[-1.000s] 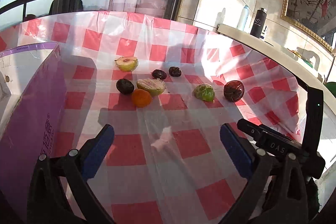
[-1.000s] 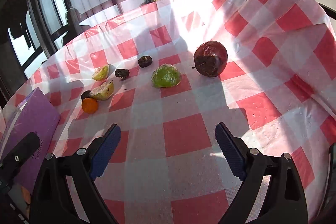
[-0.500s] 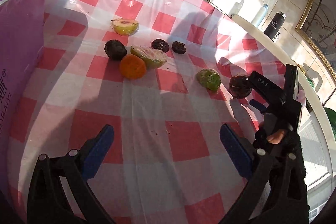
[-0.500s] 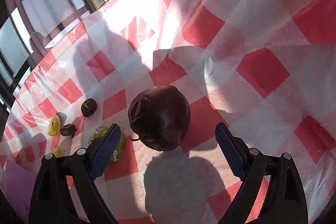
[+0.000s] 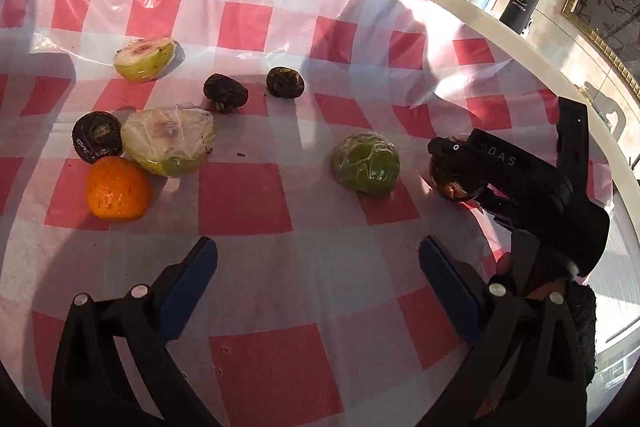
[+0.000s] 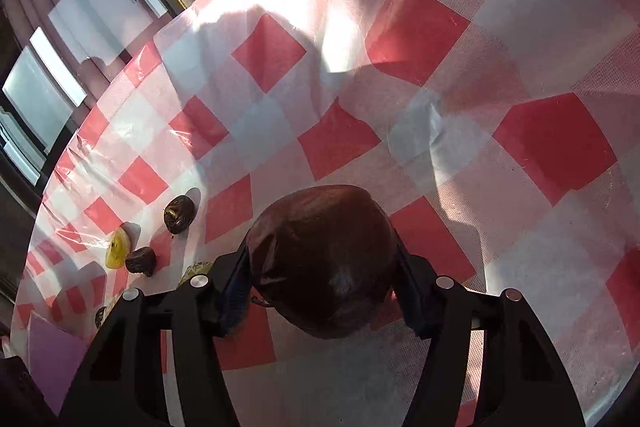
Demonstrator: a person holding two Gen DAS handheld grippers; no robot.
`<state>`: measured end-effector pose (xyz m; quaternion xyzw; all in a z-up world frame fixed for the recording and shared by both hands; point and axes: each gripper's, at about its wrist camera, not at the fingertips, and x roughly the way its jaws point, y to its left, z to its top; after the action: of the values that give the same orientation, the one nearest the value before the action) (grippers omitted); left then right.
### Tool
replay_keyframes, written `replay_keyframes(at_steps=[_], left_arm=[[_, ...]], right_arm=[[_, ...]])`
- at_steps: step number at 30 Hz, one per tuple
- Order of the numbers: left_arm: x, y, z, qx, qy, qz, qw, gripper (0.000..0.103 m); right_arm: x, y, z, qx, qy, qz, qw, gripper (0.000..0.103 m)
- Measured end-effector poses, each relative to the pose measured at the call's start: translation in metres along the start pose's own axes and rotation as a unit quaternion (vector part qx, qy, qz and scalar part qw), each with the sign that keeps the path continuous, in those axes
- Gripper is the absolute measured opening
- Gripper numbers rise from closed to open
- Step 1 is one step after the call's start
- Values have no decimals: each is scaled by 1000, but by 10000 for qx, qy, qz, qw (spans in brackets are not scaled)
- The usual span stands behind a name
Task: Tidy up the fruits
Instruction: 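Grasp the dark red fruit with the right gripper while the left gripper approaches the green wrapped fruit, then grasp the green wrapped fruit with the left gripper and lift it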
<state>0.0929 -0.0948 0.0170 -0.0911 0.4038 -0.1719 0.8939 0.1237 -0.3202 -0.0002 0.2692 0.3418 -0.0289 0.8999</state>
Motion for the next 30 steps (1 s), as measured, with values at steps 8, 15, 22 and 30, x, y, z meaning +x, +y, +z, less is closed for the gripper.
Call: replay_keyframes(at_steps=[8, 15, 22, 30], left_arm=[[73, -50, 44, 1051, 497, 576, 9915, 100], [88, -73, 43, 1973, 663, 619, 9761, 60], [28, -47, 4, 1446, 163, 259, 9890, 59], [-72, 34, -58, -27, -586, -205, 9981, 60]], right_arm=[[-8, -29, 5, 788, -322, 94, 9963, 61], [-2, -21, 4, 551, -266, 12, 9981, 61], [-3, -19, 4, 495, -277, 36, 9984, 61], [-4, -16, 3, 373, -340, 1, 9987, 61]])
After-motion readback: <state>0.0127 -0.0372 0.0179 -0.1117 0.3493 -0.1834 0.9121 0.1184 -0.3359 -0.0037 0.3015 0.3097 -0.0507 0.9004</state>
